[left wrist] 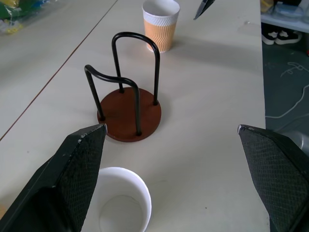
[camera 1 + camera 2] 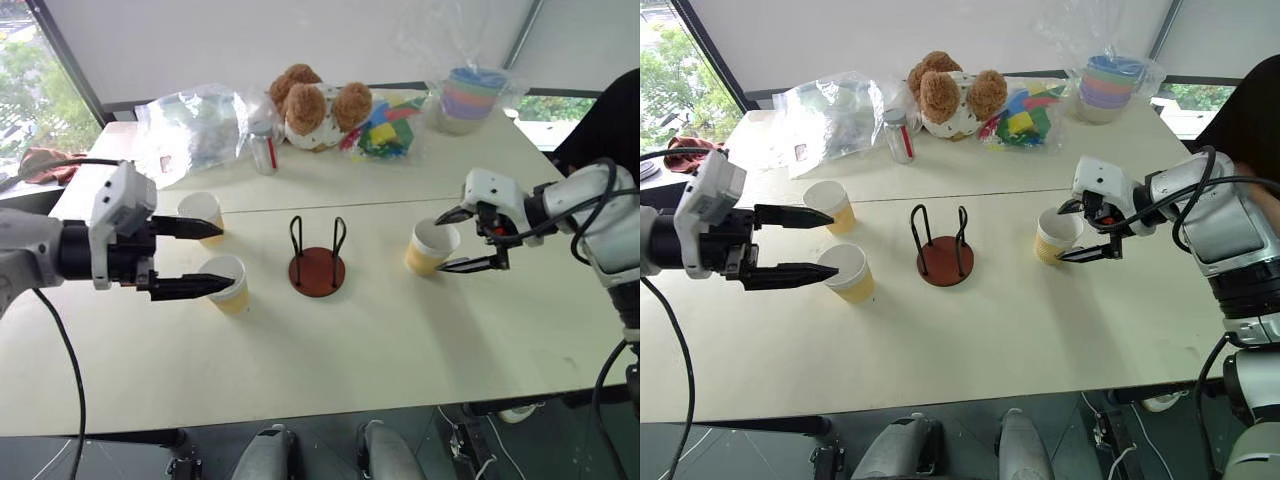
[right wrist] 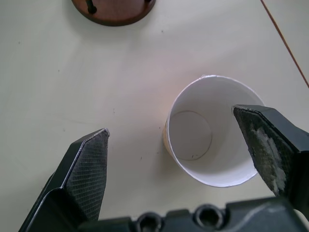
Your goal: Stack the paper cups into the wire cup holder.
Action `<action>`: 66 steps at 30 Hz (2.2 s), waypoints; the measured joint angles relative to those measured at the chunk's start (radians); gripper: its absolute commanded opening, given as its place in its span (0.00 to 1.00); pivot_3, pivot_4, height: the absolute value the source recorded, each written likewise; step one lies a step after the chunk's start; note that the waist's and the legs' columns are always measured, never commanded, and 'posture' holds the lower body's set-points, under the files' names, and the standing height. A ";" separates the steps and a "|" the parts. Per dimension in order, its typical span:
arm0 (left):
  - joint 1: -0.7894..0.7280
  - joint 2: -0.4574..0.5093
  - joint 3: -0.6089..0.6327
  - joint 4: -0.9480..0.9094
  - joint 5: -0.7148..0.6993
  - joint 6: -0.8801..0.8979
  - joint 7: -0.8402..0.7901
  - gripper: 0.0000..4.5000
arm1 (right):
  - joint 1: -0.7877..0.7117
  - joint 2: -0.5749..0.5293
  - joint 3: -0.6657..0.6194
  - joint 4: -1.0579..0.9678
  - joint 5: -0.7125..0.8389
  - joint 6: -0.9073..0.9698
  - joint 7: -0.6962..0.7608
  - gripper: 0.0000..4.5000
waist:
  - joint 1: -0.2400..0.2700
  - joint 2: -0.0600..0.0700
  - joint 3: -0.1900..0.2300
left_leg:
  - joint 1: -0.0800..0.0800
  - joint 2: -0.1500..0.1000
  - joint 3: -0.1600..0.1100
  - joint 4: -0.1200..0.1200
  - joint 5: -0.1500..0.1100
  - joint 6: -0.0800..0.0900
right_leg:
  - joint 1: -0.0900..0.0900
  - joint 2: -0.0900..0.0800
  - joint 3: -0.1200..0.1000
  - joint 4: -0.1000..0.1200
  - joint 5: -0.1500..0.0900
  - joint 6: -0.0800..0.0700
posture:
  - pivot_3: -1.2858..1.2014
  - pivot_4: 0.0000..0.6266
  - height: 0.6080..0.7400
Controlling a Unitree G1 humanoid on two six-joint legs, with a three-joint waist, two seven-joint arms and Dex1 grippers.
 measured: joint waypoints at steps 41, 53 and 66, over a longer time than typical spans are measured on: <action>0.023 0.016 0.030 -0.018 0.043 0.044 0.046 1.00 | -0.692 0.329 0.441 0.445 0.289 -0.371 0.207 0.01 | -0.005 0.002 0.005 | -0.001 -0.001 -0.002 0.000 0.003 -0.006 | -0.005 -0.001 -0.001 0.007 0.000 0.000 | 0.52 0.24 1.00; 0.081 -0.020 0.100 -0.069 -0.029 0.091 0.098 1.00 | -0.693 0.414 0.563 0.566 0.301 -0.441 0.207 0.01 | -0.006 0.003 0.005 | -0.001 -0.001 -0.001 0.000 0.004 -0.007 | -0.006 -0.001 -0.001 0.008 0.000 0.000 | 0.52 0.24 1.00; 0.092 -0.020 0.108 -0.065 0.002 0.063 0.095 1.00 | -0.705 0.435 0.588 0.603 0.336 -0.432 0.207 0.60 | -0.006 0.003 0.005 | -0.001 -0.001 -0.002 0.000 0.005 -0.009 | -0.006 -0.001 -0.001 0.008 0.000 0.000 | 0.52 0.24 1.00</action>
